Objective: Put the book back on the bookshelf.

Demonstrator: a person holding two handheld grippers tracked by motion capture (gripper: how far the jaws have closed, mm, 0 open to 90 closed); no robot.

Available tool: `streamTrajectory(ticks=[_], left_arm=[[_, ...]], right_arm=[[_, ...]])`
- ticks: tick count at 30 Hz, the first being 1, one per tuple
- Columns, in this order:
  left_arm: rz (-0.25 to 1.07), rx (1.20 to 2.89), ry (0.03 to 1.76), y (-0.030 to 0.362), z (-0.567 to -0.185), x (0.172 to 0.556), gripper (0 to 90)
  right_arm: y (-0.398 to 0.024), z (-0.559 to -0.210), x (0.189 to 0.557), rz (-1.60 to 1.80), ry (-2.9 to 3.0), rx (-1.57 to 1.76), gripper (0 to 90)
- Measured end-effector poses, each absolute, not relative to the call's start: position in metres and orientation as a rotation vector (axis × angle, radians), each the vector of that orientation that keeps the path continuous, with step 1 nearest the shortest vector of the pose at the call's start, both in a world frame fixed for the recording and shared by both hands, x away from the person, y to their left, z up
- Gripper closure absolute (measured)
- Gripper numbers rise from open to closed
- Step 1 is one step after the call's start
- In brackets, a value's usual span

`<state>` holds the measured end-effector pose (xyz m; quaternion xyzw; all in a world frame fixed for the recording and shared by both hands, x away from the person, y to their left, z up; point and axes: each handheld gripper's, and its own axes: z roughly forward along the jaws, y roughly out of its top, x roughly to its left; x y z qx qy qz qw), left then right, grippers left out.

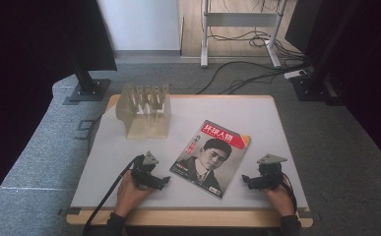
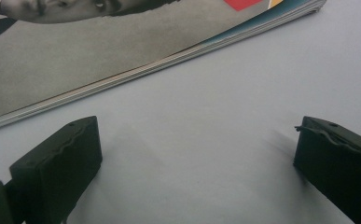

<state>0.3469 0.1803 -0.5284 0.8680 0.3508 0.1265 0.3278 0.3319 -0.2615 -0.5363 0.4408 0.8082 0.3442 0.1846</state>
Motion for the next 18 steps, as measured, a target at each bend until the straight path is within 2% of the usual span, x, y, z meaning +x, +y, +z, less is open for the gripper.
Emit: streamTrajectory(ticks=[18], left_arm=[[0.324,2.271,0.919,0.1807,-0.5279,0.3479,0.0]], right_arm=[[-0.2613,-0.5361,0.3317,0.968,2.277,1.241,0.2]])
